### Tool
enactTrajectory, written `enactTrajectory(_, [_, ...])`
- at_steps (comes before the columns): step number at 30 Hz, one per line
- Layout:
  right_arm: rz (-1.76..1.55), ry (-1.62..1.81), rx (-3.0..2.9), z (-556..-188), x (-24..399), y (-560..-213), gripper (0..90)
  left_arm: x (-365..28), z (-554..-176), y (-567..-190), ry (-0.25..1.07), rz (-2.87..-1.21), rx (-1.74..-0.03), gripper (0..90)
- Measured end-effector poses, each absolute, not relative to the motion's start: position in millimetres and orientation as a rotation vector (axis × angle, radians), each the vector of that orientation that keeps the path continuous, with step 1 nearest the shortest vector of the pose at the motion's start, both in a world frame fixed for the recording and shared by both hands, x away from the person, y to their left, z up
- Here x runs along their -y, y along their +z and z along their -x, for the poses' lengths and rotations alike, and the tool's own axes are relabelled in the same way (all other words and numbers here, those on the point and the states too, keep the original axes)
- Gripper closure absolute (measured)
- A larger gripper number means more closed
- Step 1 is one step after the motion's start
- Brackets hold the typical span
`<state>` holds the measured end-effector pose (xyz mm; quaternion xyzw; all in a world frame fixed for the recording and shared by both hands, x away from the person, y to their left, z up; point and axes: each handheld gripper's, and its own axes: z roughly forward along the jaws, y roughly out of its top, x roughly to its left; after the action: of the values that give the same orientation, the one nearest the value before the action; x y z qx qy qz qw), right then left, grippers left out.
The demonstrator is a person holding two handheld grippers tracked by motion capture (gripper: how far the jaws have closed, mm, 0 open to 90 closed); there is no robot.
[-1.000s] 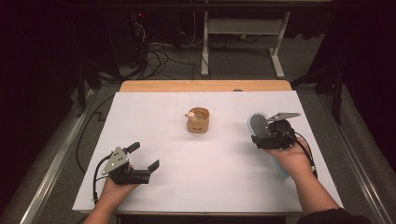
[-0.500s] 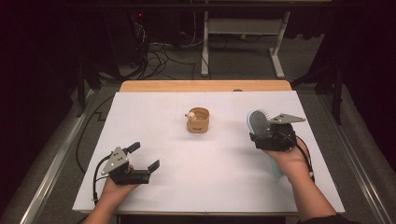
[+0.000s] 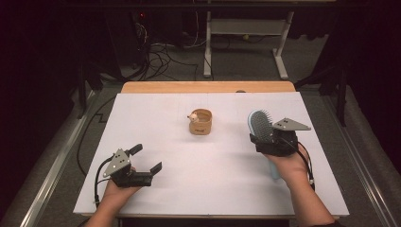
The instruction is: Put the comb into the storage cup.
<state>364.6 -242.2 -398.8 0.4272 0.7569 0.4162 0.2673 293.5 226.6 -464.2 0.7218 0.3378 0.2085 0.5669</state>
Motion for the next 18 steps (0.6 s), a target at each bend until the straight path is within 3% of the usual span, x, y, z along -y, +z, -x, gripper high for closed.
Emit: enactTrajectory(18, [-1.121, 1.251, -1.933, -354.2, 243.0, -400.1, 20.6, -222.8, -291.6, -463.5, 0.484, -1.707, -0.787, 0.1])
